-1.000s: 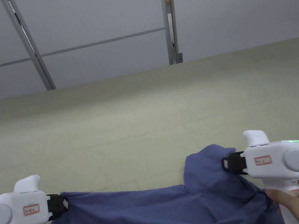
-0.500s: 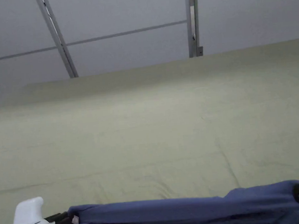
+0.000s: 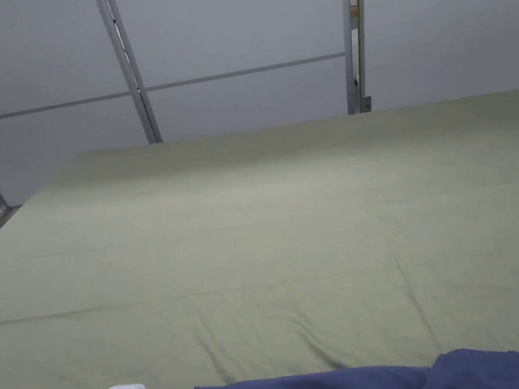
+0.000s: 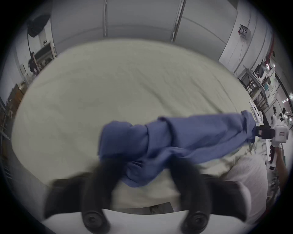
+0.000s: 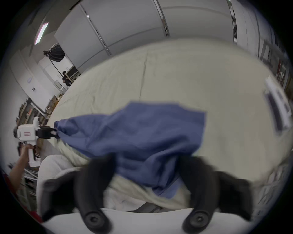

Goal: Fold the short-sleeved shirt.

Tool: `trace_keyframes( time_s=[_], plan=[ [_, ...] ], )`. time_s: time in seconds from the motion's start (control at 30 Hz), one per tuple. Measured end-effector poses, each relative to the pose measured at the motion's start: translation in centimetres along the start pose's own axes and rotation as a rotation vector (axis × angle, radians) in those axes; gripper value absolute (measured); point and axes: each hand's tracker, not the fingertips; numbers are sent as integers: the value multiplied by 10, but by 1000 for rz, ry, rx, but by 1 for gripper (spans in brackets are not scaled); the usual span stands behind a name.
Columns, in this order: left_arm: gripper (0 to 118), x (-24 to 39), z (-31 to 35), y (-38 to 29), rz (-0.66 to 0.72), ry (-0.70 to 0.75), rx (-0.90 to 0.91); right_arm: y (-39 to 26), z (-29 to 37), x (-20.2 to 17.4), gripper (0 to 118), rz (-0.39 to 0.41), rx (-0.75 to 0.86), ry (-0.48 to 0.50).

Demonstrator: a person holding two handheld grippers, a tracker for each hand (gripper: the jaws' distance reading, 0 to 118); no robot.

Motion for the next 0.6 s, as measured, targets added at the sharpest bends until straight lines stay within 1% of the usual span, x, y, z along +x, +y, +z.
trace_keyframes(
  time_s=[0.03,0.07,0.13,0.2,0.23,0.3,0.37,0.43,0.47,0.53,0.57,0.6],
  plan=[
    [113,3,15,5,17,44,75,11,14,-8,118,49,67,-46],
    [113,10,45,13,36,69,181,24,34,-17,118,96,171,-80],
    [113,12,92,31,114,45,379,52,79,-41,118,137,376,-102],
    [114,13,140,52,184,49,561,84,117,-61,118,150,571,-126],
    [115,5,158,62,193,38,664,102,137,-70,118,146,674,-129],
    [118,10,203,82,203,62,839,131,170,-85,118,118,848,-103],
    [118,14,241,101,168,86,992,156,199,-98,118,104,983,-87],
    [118,22,271,110,149,154,1049,173,217,-105,118,82,1052,-116],
    [118,25,284,113,141,164,1072,179,226,-108,118,62,1069,-108],
    [118,34,305,109,123,95,1134,185,235,-104,118,12,1098,-26],
    [106,36,313,107,131,72,1154,187,241,-105,116,-10,1103,-23],
    [67,35,319,105,130,52,1163,187,245,-107,94,-6,1115,-42]
  ],
)
